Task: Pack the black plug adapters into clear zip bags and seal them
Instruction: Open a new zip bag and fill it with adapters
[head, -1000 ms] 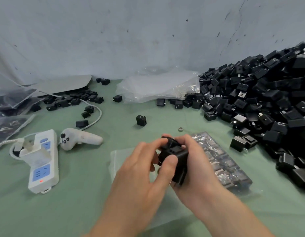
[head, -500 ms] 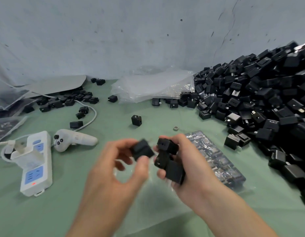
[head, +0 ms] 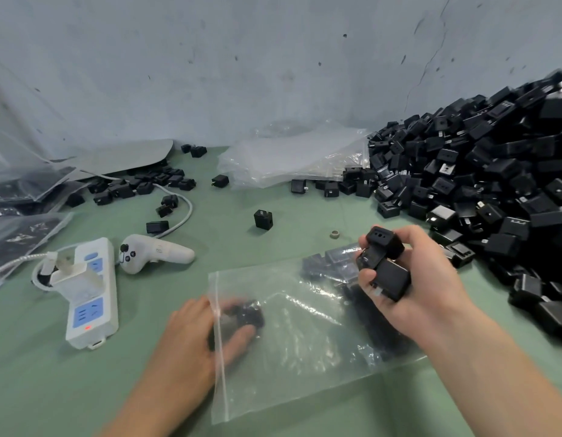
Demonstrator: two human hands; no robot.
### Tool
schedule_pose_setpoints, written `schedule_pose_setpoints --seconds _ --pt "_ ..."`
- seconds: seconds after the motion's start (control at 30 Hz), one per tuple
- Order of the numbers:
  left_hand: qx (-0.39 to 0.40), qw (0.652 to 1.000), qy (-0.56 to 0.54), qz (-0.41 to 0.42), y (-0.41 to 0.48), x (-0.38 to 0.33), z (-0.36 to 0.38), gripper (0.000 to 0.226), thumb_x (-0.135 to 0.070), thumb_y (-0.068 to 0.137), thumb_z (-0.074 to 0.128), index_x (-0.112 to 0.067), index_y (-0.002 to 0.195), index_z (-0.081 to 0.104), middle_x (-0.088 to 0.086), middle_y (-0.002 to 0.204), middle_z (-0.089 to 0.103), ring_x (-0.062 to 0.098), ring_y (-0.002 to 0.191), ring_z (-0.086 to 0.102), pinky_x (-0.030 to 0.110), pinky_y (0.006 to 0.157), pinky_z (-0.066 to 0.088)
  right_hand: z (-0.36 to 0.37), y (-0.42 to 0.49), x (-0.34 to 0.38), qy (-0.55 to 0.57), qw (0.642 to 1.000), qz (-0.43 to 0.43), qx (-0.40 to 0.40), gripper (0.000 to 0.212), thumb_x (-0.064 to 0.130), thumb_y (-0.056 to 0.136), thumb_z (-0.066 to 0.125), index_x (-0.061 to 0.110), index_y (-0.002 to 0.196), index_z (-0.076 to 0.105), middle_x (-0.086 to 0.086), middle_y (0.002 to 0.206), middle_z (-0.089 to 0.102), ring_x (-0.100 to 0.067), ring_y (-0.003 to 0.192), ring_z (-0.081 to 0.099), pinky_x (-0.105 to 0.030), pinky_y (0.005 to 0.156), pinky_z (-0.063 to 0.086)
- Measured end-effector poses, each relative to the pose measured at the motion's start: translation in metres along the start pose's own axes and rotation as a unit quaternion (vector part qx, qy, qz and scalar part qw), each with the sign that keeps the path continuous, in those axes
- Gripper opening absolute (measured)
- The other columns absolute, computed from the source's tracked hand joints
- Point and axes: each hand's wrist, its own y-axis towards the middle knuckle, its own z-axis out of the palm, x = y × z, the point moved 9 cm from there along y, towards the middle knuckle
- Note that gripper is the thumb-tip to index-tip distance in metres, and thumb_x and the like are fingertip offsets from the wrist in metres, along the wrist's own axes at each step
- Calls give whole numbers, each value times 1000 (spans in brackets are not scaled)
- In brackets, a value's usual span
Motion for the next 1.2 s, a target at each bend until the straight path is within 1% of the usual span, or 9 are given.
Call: schedule_pose_setpoints --seconds 0.13,0.27,0.4,0.53,0.63,0.77,1.0,1.1,1.2 --pt "14 999 30 -13 4 5 13 53 -82 74 49 -49 115 56 -35 111 49 -2 108 46 21 92 35 -8 0 -5 -5 1000 9 -5 27 21 92 50 5 109 64 -10 79 67 -18 57 60 -21 39 42" --pt "13 1000 7 10 0 9 3 40 -81 72 54 -47 92 57 -32 105 55 -5 107 48 14 91 31 -14 1 -4 2 1000 9 -8 26 20 91 49 8 109 64 -8 79 68 -18 54 60 -21 40 41" --pt "33 998 20 58 8 -7 6 26 -72 78 53 -47 79 60 -28 100 58 -5 107 48 21 96 31 -12 2 -4 2 1000 9 -4 22 20 91 49 8 102 64 -8 78 67 -18 58 58 -21 40 41" --pt "54 996 16 70 22 -21 17 21 -63 79 61 -42 80 63 -24 92 58 2 96 53 27 86 44 -12 3 -4 0 1000 12 -1 21 20 90 50 9 100 64 -8 80 68 -19 62 58 -23 39 41" --pt "33 998 -11 52 31 -27 19 23 -60 74 64 -39 80 56 -24 91 58 -1 89 58 19 73 45 -15 4 -3 0 1000 12 -3 20 20 90 49 10 100 64 -9 81 68 -19 59 59 -23 39 42" --pt "39 993 -21 107 38 -54 21 15 -49 78 68 -50 91 60 -30 96 62 -7 91 60 7 78 40 -17 5 0 -4 1000 10 1 19 19 89 49 10 96 64 -8 81 67 -19 59 58 -23 39 41" --pt "49 981 -24 185 49 -87 30 9 -35 91 71 -40 98 70 -27 105 66 -5 106 60 16 95 42 -18 6 3 4 1000 7 2 20 19 90 49 10 99 64 -8 79 67 -19 57 58 -22 39 41" --pt "41 985 -24 166 52 -85 32 12 -46 91 68 -43 103 68 -32 105 64 -10 104 58 10 93 39 -19 6 2 7 1000 7 2 22 19 91 49 10 103 64 -9 79 66 -19 55 58 -21 39 41" --pt "39 984 -72 156 49 -80 32 12 -40 89 71 -43 99 64 -31 99 64 -7 95 61 5 82 41 -19 6 2 3 1000 10 3 23 19 91 49 9 105 64 -8 79 66 -19 57 58 -21 39 41"
